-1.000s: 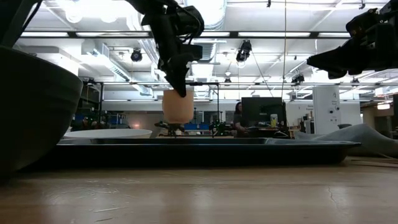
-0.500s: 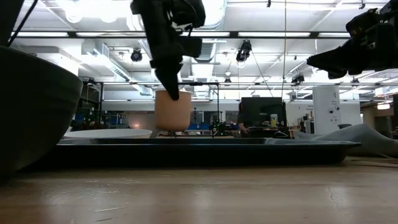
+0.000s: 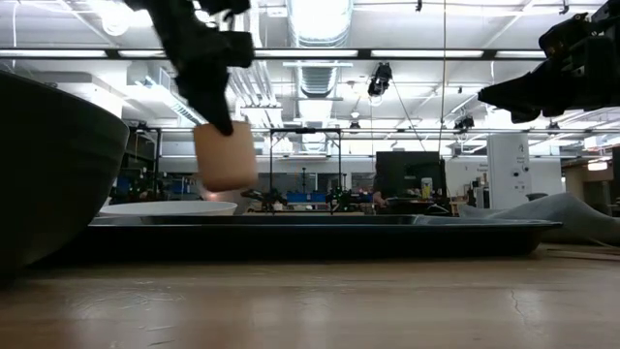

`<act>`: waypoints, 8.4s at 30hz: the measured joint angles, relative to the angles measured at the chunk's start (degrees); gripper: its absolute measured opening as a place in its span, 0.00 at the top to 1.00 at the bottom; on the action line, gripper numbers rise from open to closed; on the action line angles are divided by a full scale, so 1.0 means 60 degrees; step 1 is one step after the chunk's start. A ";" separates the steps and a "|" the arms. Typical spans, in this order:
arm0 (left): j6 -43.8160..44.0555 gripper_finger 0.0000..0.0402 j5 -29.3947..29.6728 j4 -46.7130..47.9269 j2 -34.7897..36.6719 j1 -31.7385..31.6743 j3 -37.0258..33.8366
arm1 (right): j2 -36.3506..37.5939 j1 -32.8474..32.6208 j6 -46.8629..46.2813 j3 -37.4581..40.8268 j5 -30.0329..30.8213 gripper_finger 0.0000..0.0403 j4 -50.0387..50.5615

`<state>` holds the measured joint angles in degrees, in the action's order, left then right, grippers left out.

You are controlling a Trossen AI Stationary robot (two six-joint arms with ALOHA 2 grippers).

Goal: Set up tray
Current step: Put the orange mug on the top of the black serving tray, then put the white plate to the bottom of orange mug on the black serving tray

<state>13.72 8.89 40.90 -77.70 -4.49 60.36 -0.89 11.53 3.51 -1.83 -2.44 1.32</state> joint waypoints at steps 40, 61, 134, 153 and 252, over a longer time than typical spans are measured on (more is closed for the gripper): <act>0.0987 1.00 0.0309 0.0132 0.1521 -0.0331 -0.2552 | -0.0003 0.0000 0.0011 -0.0003 0.0004 0.83 0.0025; 0.0825 0.99 0.0312 -0.0175 0.1518 -0.0346 -0.2835 | 0.0000 0.0000 -0.0005 0.0001 0.0004 0.83 0.0025; 0.0335 0.71 0.3216 -0.0146 0.0141 -0.2963 -0.0679 | -0.0001 0.0000 -0.0002 -0.0001 0.0000 0.83 0.0020; 0.0380 0.71 0.2924 0.2093 -0.4735 -0.3754 0.3567 | -0.0001 0.0000 0.0010 0.0001 0.0004 0.83 0.0022; -0.2208 1.00 0.3033 0.0221 -0.4956 0.0883 0.4463 | 0.0001 0.0000 0.0008 0.0000 0.0007 0.83 0.0022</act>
<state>0.47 27.09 42.22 -107.44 0.80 87.13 -0.89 11.53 3.56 -1.83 -2.39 1.45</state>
